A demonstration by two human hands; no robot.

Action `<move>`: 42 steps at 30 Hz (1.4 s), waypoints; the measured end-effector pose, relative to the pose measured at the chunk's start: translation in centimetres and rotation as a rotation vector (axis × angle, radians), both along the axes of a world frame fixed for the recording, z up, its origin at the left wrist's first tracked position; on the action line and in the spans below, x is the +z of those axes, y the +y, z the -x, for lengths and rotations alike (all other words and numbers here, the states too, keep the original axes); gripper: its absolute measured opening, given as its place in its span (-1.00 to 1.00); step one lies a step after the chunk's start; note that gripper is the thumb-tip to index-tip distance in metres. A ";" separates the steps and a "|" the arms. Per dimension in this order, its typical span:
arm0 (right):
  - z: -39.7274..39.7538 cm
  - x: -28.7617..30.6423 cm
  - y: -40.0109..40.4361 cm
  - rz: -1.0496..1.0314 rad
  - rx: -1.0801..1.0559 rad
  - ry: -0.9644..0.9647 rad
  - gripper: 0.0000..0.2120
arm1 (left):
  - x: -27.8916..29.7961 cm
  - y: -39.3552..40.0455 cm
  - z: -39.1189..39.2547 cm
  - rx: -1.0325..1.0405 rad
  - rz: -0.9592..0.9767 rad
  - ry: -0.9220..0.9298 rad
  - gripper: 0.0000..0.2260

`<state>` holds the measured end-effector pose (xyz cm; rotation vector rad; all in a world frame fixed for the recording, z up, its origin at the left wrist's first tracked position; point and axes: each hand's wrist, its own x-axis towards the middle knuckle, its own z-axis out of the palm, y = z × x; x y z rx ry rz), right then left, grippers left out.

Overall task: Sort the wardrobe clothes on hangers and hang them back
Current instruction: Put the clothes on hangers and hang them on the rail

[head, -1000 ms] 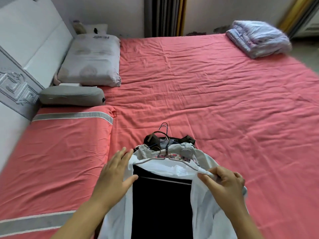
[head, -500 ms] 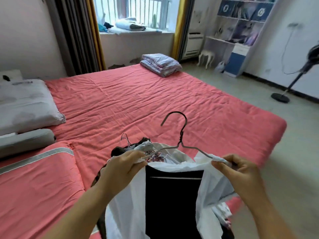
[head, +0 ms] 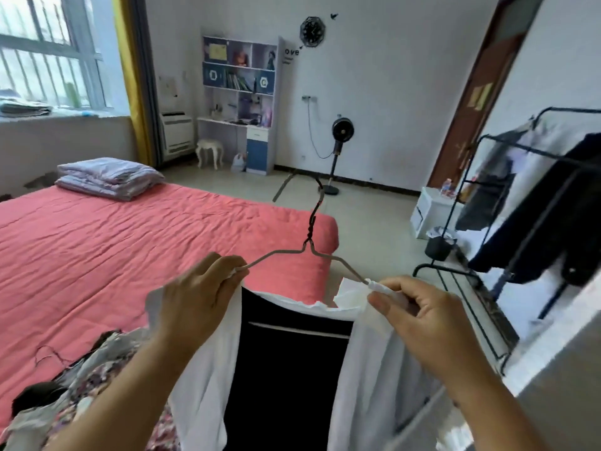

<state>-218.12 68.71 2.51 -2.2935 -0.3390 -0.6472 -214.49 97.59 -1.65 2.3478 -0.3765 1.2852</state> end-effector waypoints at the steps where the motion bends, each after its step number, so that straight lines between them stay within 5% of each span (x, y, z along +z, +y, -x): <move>1: 0.8 0.5 -1.3 0.040 -0.007 -0.018 -0.92 | 0.8 -1.5 0.1 -0.013 -0.015 -0.020 -0.66; 4: 3.6 1.6 -5.6 0.154 -0.064 -0.113 -0.89 | 2.1 -6.5 0.2 -0.079 -0.040 -0.080 -0.69; 9: 10.1 3.3 -12.4 0.519 -0.236 -0.228 -0.47 | 3.2 -14.8 0.8 -0.343 -0.062 -0.097 -0.83; 15: 17.7 4.4 -19.9 0.598 -0.273 -0.095 -0.78 | 3.4 -24.9 2.5 -0.671 -0.045 -0.114 -0.77; 20: 22.9 5.7 -23.1 0.334 -0.393 0.105 -0.70 | 3.4 -32.8 4.3 -0.894 -0.055 -0.093 -0.73; 26: 28.4 6.5 -24.3 0.037 -0.574 0.108 -0.90 | 3.6 -41.9 6.7 -1.183 -0.050 -0.064 -0.72; 42: 38.3 7.1 -19.8 -0.057 -1.468 -0.045 -0.84 | 10.9 -55.2 20.1 -1.982 -0.073 -0.099 -0.53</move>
